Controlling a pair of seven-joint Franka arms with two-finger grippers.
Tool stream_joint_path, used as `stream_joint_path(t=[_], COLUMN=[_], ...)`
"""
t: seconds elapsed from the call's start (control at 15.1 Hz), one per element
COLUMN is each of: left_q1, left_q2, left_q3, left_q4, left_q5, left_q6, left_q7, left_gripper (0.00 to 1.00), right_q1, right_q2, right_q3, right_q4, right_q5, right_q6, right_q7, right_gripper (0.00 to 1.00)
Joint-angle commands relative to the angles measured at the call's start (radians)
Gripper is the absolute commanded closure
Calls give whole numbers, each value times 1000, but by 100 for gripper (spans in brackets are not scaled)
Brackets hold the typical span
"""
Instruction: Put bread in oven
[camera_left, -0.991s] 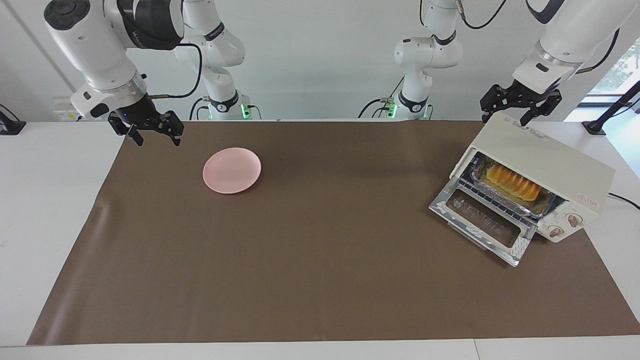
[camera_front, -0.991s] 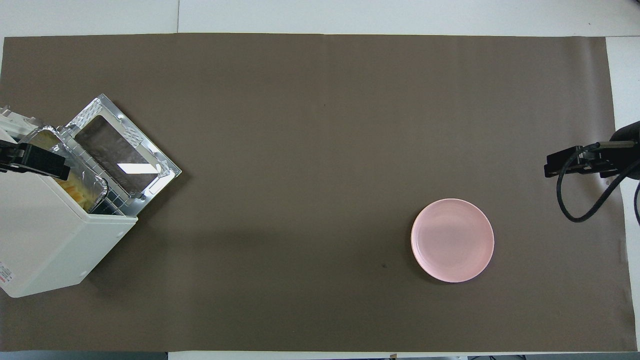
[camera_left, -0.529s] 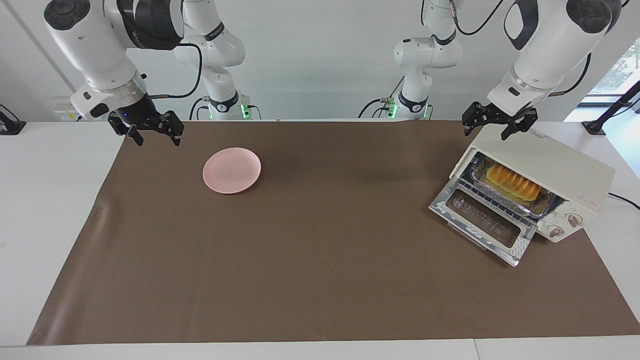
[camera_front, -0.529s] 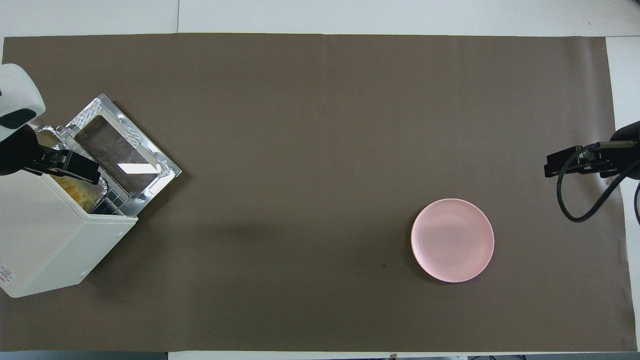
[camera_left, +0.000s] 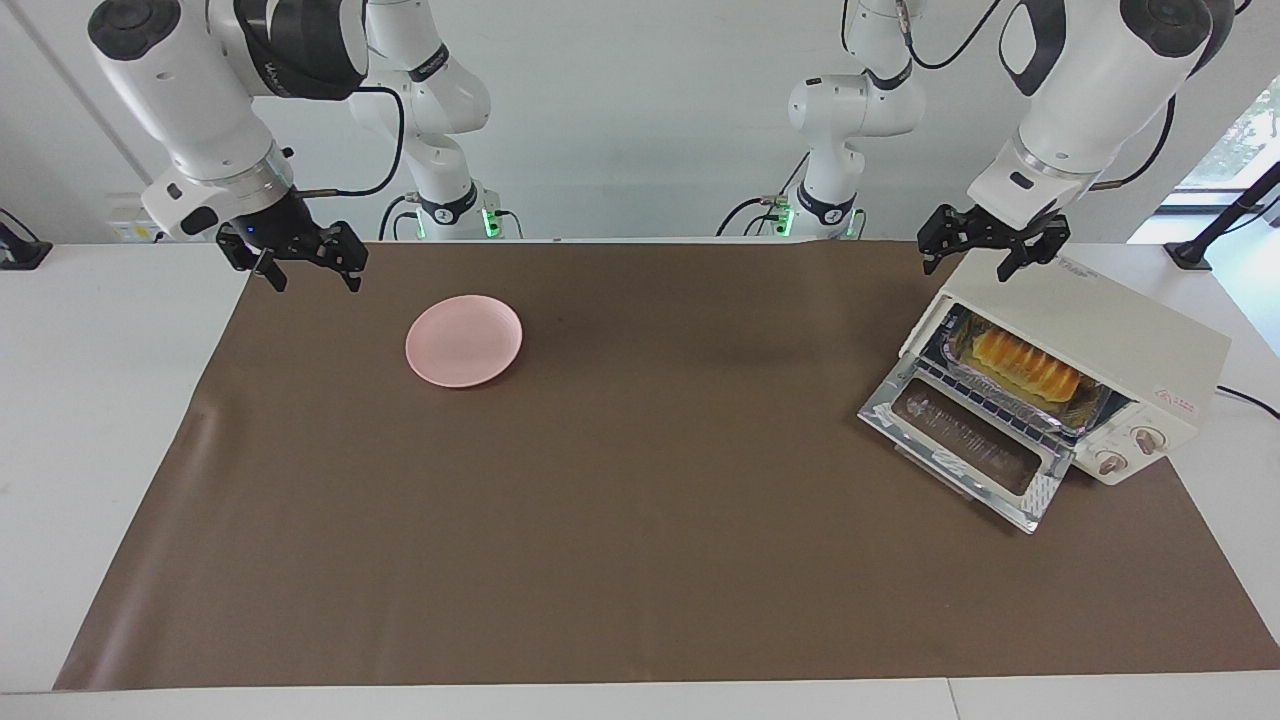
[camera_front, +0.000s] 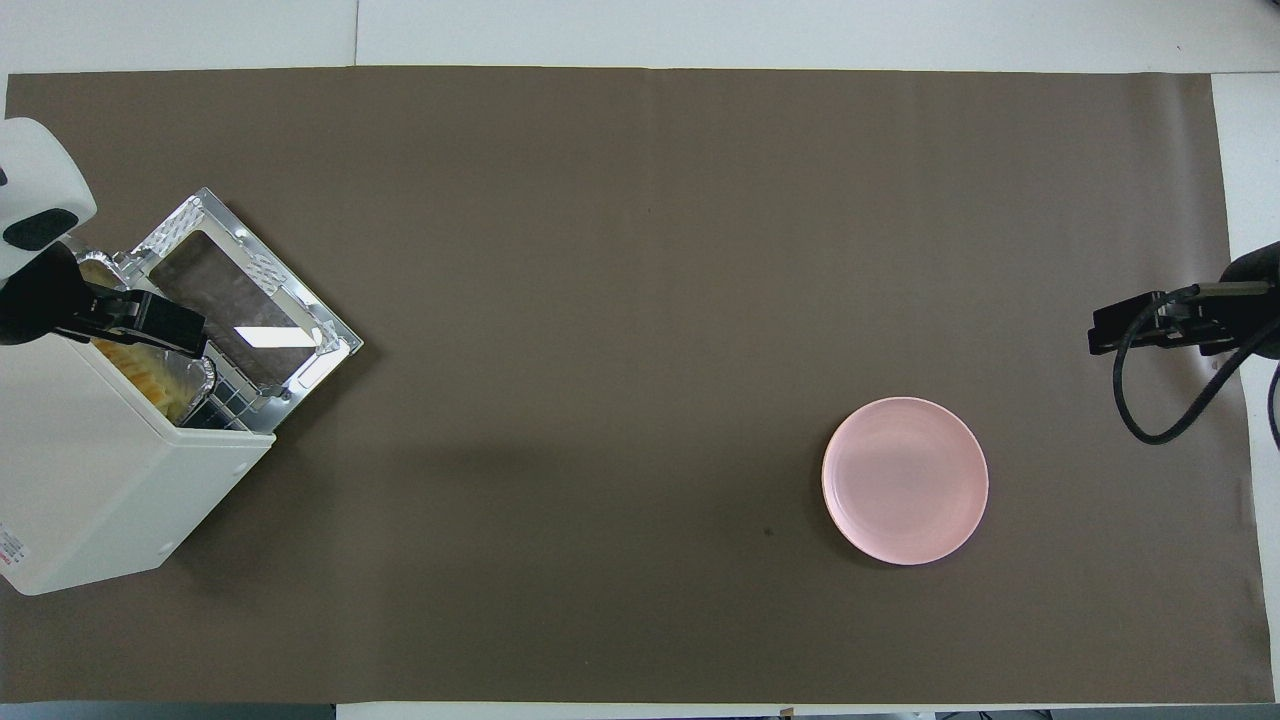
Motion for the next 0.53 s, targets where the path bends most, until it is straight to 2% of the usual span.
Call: stream_joint_path(t=[0.0,0.46], left_q1=[16,21], left_q2=[-32,-31], left_q3=[-12,-12], left_q4=[-39,-41], left_q5=[-10,-30], left_q6=[48,68], left_q7=[-31,-49], left_gripper=[0,0], right_q1=[-10,-10], right_q2=[-15,-15], right_q3=[9,9], right_q4=[-10,-10], right_q5=[-14,-14], right_q6=[-4,-4], right_q7=[-16,-16], right_gripper=[0,0])
